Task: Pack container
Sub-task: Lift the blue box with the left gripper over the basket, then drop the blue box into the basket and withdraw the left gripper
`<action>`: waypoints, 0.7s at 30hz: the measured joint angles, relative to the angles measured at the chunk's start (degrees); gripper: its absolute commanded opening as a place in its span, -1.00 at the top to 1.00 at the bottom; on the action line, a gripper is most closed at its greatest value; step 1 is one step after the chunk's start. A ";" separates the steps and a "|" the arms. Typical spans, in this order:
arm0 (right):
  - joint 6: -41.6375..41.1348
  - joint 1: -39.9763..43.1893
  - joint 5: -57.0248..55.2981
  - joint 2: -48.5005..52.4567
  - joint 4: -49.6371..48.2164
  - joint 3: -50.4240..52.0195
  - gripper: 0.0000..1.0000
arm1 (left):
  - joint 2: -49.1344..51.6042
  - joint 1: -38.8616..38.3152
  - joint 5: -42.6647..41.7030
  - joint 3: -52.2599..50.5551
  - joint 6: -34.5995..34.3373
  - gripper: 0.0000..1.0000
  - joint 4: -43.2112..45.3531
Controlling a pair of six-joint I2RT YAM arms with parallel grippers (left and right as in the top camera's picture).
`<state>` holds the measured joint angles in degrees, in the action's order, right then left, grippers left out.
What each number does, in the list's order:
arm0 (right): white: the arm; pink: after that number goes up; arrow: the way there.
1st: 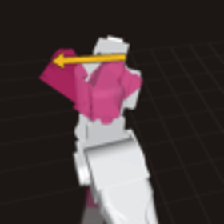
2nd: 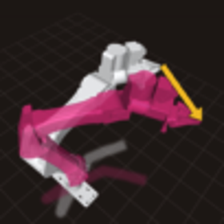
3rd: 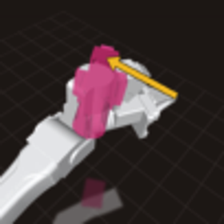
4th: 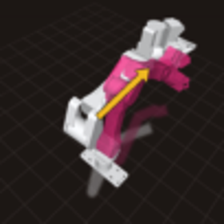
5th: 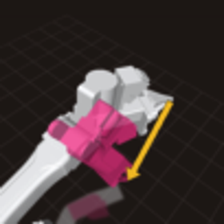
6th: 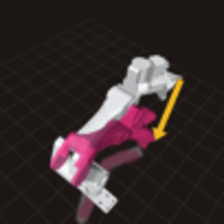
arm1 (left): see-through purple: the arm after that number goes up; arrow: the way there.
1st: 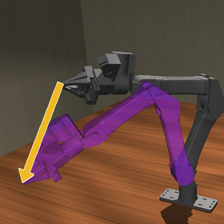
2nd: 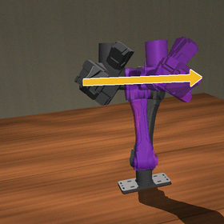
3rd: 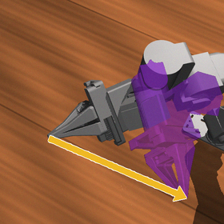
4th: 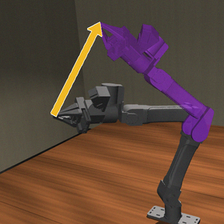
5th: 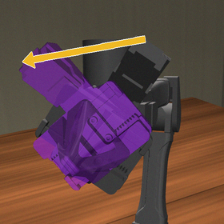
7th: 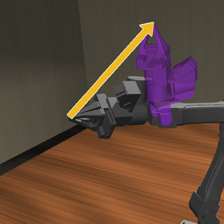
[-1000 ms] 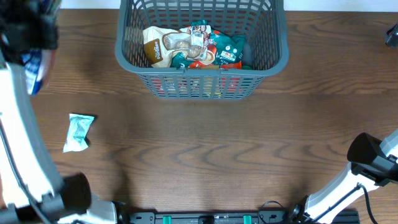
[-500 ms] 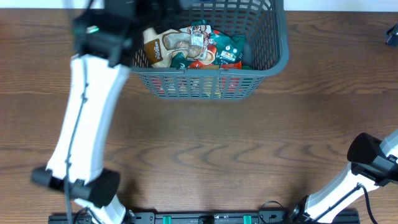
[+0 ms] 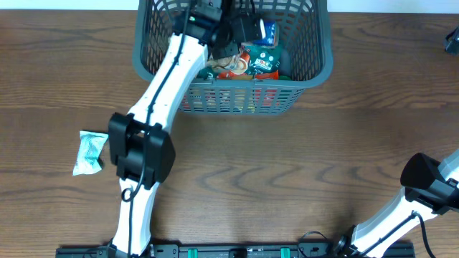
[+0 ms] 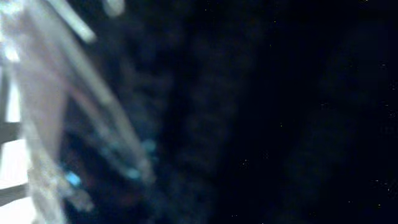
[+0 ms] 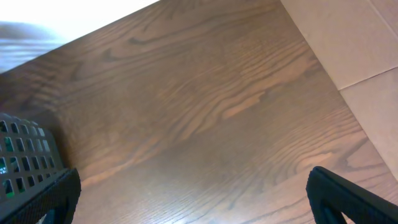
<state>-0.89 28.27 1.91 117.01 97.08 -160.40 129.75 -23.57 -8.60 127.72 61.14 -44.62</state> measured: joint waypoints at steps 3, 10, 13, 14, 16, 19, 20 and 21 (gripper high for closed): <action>0.02 -0.02 0.00 0.00 0.02 0.00 -0.98 | 0.31 -0.13 0.02 0.00 0.48 -0.40 0.13; 0.02 0.00 0.00 0.00 0.00 0.00 -0.98 | 0.09 -0.17 -0.02 0.00 -0.96 -0.97 0.85; 0.02 0.00 0.00 0.00 0.00 0.00 -0.99 | 0.07 -0.17 0.00 0.00 -1.68 -0.97 0.94; 0.02 0.00 0.00 0.00 0.00 0.00 -0.98 | 0.00 -0.17 0.02 0.00 -2.23 -0.97 0.96; 0.02 0.00 0.00 0.00 0.00 0.00 -0.99 | -0.35 -0.17 0.09 0.00 -3.21 -0.97 1.16; 0.02 -0.02 0.00 0.00 0.00 0.00 -0.99 | -2.08 -0.13 0.96 0.00 -5.22 -0.97 1.18; 0.02 0.00 0.00 0.00 0.00 0.02 -0.98 | -3.21 -0.09 1.62 0.00 -6.05 -0.97 1.11; 0.02 0.00 0.00 0.00 0.00 0.00 -0.98 | -4.33 -0.04 2.29 0.00 -6.82 -0.97 1.09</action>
<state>-0.86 28.27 1.91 117.01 97.08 -160.40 125.43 -23.62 -6.31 127.72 54.33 -43.53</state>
